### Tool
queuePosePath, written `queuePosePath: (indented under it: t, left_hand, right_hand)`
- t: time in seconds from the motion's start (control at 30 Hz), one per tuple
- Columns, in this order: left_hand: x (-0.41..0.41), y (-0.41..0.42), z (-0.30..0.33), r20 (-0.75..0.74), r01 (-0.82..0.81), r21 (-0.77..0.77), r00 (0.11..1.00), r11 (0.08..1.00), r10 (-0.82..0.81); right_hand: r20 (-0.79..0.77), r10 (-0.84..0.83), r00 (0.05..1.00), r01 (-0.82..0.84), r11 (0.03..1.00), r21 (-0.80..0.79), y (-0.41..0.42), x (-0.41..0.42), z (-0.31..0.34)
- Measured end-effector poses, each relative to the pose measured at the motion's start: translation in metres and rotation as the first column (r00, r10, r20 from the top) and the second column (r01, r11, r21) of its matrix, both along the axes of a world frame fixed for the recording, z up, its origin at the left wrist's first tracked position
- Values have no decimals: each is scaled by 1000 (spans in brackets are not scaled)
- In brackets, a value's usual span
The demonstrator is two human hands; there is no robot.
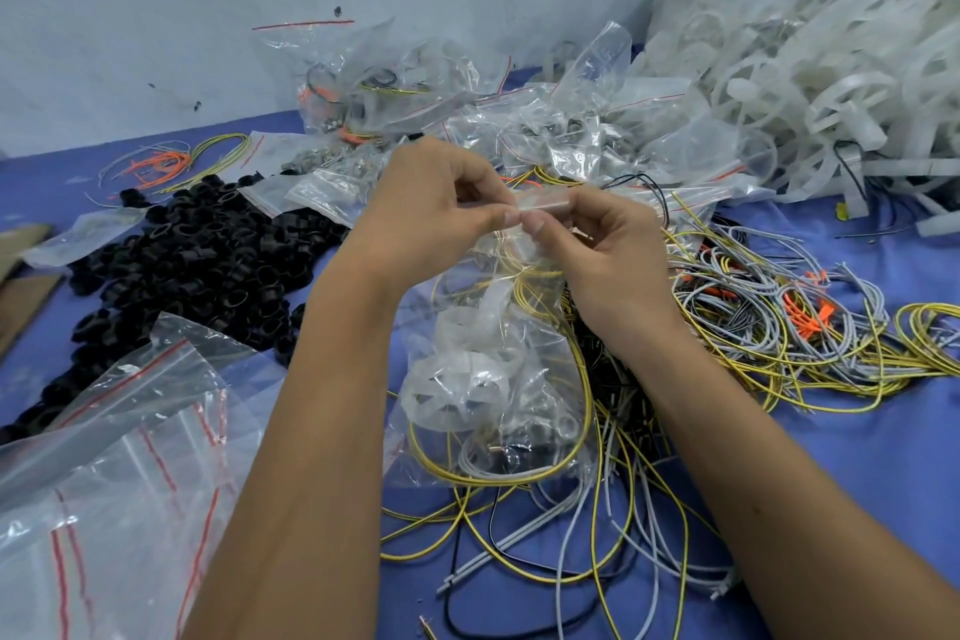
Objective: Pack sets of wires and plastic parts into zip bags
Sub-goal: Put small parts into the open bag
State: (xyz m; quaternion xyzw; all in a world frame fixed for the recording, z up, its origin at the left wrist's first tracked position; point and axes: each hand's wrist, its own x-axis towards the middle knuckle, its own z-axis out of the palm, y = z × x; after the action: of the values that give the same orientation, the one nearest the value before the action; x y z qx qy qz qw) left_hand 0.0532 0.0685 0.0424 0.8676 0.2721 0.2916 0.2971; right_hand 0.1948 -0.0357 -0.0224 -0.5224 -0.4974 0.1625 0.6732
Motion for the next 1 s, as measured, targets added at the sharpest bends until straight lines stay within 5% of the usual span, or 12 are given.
queuePosePath:
  t: [0.17, 0.73, 1.0]
  left_hand:
    - [-14, 6, 2, 3, 13, -35, 1000, 999, -13]
    - [-41, 22, -2, -49, -74, -45, 996, 996, 72]
    - [-71, 34, -20, 221, -19, -324, 970, 946, 96]
  right_hand:
    - [-169, 4, 986, 1, 1000, 27, 2, 2, -2]
    - [-342, 47, 938, -31, 998, 53, 4, 1, -2]
    - [-361, 8, 933, -3, 1000, 14, 2, -1, 0]
